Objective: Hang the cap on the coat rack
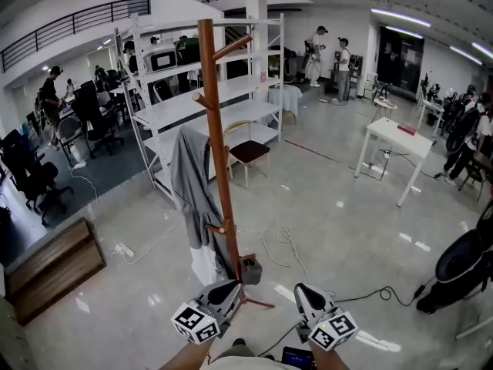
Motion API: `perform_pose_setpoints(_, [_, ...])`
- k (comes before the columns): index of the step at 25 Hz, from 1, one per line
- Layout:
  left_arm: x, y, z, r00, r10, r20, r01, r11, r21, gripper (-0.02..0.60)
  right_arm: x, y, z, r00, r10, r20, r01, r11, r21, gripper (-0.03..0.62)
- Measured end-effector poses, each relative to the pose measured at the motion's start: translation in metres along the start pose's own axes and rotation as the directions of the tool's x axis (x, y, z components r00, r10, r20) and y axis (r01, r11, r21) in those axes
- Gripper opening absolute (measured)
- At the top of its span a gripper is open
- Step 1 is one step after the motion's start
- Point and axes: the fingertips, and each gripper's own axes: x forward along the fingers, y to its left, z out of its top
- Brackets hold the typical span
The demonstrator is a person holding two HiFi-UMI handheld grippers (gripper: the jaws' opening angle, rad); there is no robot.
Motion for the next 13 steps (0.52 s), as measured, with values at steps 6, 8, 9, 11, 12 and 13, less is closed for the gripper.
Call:
perform_pose_setpoints(6, [0.012,-0.004,-0.019,0.999,-0.031,-0.028,0.032,0.999,0.017,0.023,-0.003,-0.004,-0.001,1.0,0.005,-0.025,-0.006,1.0,-0.006,0.025])
perform_pose_setpoints(8, [0.014,-0.003,-0.025,0.998,-0.042,-0.036,0.042,0.999,0.01,0.023,-0.005,-0.009,0.0,0.999,-0.019,-0.025,0.019,1.0,-0.018,0.025])
perform_pose_setpoints(9, [0.013,-0.003,-0.026,0.998,-0.046,-0.044,0.046,0.999,0.01,0.023,-0.005,-0.012,0.0,0.999,-0.036,-0.021,0.035,0.999,-0.02,0.025])
perform_pose_setpoints(11, [0.008,0.0,-0.03,0.997,-0.048,-0.067,0.049,0.999,0.013,0.023,-0.005,-0.012,0.0,0.998,-0.063,-0.007,0.063,0.998,-0.024,0.025])
perform_pose_setpoints(12, [0.005,0.001,-0.032,0.996,-0.048,-0.077,0.049,0.999,0.014,0.023,-0.006,-0.012,0.0,0.997,-0.075,0.001,0.075,0.997,-0.025,0.025])
perform_pose_setpoints(13, [0.002,0.003,-0.034,0.995,-0.048,-0.088,0.05,0.999,0.017,0.023,-0.006,-0.011,0.0,0.996,-0.085,0.009,0.086,0.996,-0.027,0.025])
